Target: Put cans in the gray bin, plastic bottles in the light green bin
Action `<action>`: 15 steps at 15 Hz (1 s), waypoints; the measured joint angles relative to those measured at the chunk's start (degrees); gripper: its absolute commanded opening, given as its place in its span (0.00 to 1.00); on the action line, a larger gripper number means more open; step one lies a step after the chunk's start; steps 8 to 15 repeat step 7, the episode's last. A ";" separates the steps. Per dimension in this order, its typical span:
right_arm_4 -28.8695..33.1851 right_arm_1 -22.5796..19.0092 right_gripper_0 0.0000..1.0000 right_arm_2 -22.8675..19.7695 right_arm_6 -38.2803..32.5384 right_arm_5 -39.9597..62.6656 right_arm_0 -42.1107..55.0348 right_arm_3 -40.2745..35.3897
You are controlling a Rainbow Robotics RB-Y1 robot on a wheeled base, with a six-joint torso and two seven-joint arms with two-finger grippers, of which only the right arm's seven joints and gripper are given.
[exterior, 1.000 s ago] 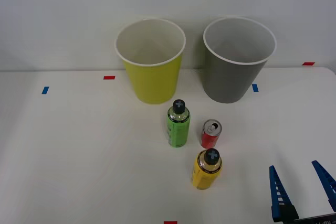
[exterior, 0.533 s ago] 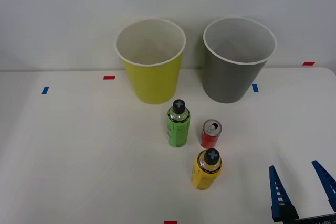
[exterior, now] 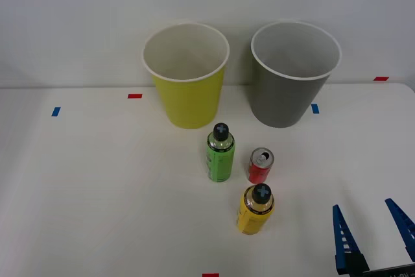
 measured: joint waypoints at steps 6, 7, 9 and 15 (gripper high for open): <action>0.00 0.00 1.00 0.00 0.00 0.00 0.00 0.00; 0.00 0.00 1.00 0.00 0.00 0.00 0.00 0.00; 0.00 0.00 1.00 0.00 0.00 0.00 0.00 0.00; 0.00 0.00 1.00 0.00 0.00 0.00 0.00 0.00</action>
